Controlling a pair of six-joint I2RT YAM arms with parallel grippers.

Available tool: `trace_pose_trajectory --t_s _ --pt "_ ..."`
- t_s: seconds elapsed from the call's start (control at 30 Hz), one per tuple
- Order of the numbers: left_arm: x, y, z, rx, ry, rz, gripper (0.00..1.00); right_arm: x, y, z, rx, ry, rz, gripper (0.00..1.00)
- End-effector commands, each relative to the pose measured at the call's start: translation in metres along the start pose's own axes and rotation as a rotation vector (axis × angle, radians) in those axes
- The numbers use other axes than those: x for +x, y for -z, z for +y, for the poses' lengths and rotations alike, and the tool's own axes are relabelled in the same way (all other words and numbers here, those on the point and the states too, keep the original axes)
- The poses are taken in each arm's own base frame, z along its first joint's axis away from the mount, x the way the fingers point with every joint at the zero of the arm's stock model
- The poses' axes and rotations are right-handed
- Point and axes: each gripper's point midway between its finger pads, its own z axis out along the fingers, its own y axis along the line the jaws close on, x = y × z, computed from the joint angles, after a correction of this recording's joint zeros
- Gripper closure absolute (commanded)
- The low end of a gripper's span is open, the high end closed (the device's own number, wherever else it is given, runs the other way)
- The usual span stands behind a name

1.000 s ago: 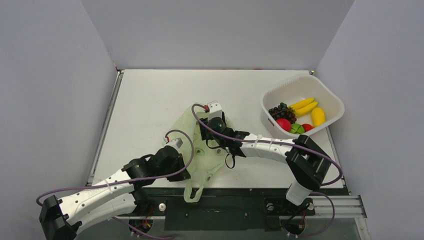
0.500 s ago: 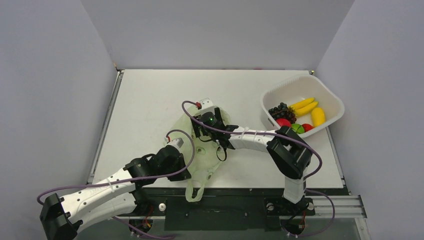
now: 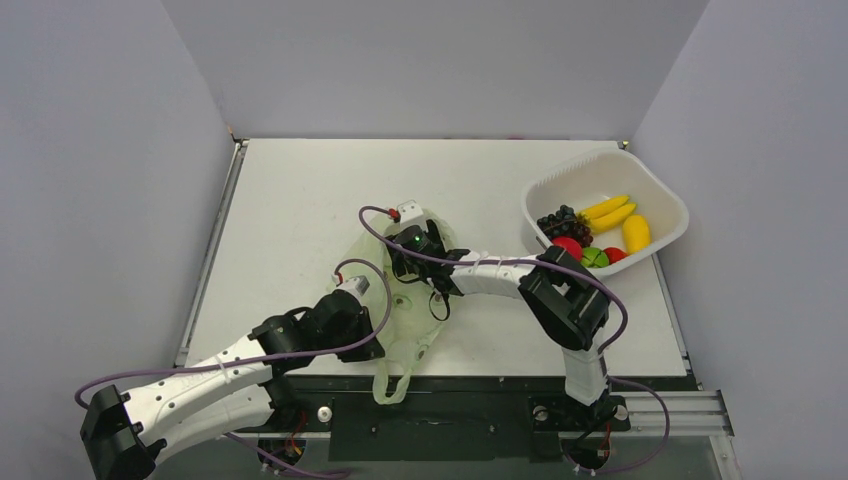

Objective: Take the fake fruits out of the plastic bag
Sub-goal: Take out the fake fruit from the plastic bag.

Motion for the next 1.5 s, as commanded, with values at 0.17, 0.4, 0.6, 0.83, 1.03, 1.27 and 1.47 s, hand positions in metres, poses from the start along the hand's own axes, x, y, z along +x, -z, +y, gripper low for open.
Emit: trace_pose_trajectory --t_s 0.17,0.4,0.6,0.83,1.03,1.27,1.47 --pt "-0.007 0.003 -0.012 0.042 0.017 -0.029 1.0 -0.043 0.026 0.004 -0.037 -0.048 -0.088 0.71" --pt "-0.012 0.002 -0.006 0.016 0.045 -0.066 1.0 -0.047 0.072 0.021 -0.173 -0.095 -0.102 0.87" --pt "-0.018 0.001 -0.005 -0.003 0.051 -0.088 1.0 -0.018 0.104 0.042 -0.292 -0.107 -0.058 0.96" --pt "-0.026 0.0 0.001 -0.062 0.063 -0.117 1.0 -0.007 0.138 0.052 -0.349 -0.111 -0.068 1.0" --pt "-0.044 0.001 0.01 -0.131 0.063 -0.158 1.0 -0.041 0.177 0.007 -0.234 -0.149 -0.208 1.0" --pt "-0.1 0.011 0.039 -0.254 0.021 -0.16 1.0 -0.058 0.206 -0.055 -0.078 -0.213 -0.317 1.0" --pt "-0.172 0.031 0.064 -0.385 -0.025 -0.211 1.0 -0.049 0.21 -0.093 0.002 -0.274 -0.317 1.0"
